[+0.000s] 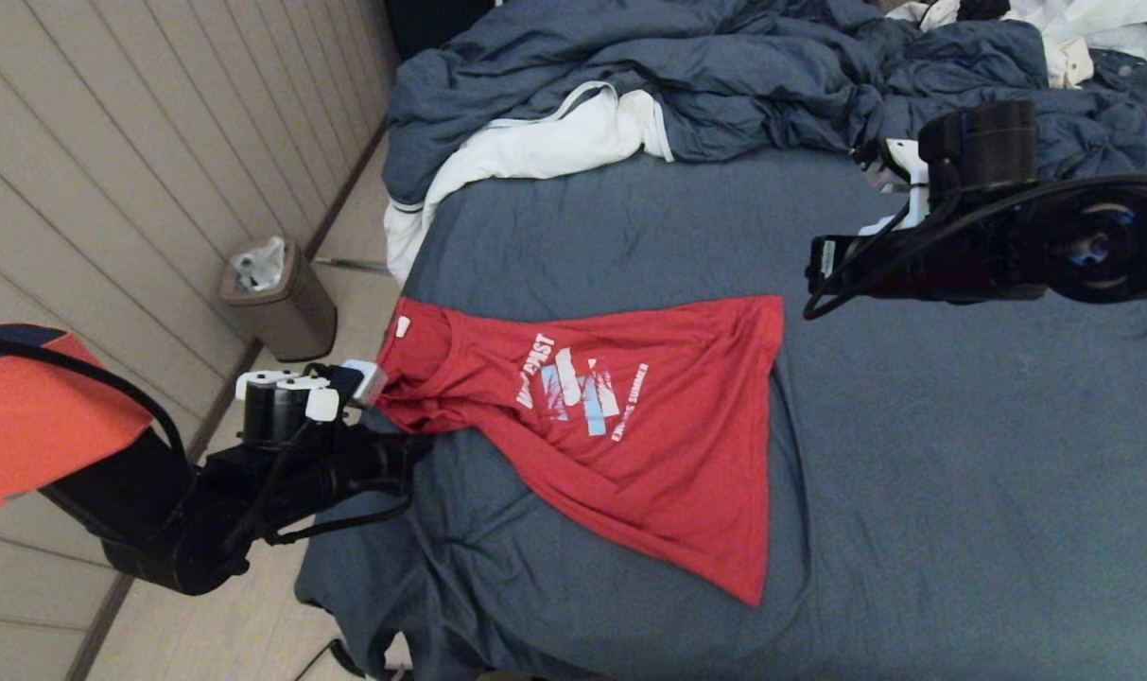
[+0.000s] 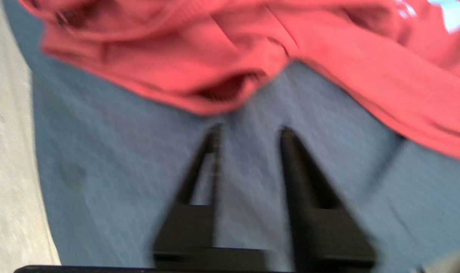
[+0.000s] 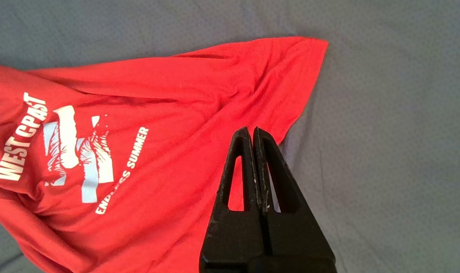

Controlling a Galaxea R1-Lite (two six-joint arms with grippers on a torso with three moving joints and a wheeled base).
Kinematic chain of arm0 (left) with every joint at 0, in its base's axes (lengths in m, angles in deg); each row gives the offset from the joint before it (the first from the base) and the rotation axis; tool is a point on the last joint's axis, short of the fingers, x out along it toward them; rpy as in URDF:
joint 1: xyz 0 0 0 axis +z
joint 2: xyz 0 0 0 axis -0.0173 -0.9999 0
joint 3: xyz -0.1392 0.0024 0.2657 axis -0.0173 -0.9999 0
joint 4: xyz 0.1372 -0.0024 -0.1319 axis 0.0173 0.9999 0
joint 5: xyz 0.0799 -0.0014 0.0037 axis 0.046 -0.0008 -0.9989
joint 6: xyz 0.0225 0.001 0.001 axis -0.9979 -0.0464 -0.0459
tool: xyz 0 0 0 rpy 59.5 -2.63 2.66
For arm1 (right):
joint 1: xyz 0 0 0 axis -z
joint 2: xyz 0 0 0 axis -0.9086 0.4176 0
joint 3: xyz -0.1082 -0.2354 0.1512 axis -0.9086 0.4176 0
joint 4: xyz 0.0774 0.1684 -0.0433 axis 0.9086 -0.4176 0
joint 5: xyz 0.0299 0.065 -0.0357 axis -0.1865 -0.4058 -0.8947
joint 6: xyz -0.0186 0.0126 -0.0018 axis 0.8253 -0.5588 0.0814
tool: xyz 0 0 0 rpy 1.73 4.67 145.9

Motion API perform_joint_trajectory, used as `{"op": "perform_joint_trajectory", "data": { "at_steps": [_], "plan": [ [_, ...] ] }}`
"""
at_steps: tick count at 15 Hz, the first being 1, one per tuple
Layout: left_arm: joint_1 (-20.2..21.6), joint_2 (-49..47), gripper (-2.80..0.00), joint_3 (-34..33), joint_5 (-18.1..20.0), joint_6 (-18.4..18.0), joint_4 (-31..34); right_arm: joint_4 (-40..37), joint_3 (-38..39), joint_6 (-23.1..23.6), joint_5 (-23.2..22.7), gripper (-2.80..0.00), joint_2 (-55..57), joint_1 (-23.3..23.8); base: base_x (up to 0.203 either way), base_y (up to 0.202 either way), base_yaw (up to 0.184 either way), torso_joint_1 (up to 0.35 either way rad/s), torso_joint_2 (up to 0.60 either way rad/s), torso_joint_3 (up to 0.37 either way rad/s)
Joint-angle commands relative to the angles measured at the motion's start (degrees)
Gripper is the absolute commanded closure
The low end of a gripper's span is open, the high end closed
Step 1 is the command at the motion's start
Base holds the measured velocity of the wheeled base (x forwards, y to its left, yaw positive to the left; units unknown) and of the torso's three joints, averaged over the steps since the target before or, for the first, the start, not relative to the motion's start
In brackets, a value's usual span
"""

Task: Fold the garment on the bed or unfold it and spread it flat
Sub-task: Unford the red T-shirt

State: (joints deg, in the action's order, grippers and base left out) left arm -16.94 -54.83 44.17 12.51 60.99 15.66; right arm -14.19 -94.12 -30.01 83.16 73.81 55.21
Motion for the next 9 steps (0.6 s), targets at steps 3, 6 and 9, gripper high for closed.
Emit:
{"op": "perform_joint_trajectory", "data": {
  "at_steps": [3,6,9],
  "plan": [
    [0.57,-4.82,-2.80,2.44,-0.51,0.08,-1.89,-0.27,-0.01,-0.20,-1.64,0.00,0.52,-0.44,0.000,0.000,0.000,0.000,0.00,0.000],
    [1.64,-5.44,-2.80,3.41,-0.51,0.09,-1.67,-0.01,-0.02,-0.13,-1.88,0.00,1.05,-0.53,0.000,0.000,0.000,0.000,0.00,0.000],
    [2.31,-5.96,-2.80,4.76,-0.63,0.35,-2.11,0.07,-0.11,-0.12,-2.08,0.00,1.49,-0.88,0.000,0.000,0.000,0.000,0.00,0.000]
  ]
}}
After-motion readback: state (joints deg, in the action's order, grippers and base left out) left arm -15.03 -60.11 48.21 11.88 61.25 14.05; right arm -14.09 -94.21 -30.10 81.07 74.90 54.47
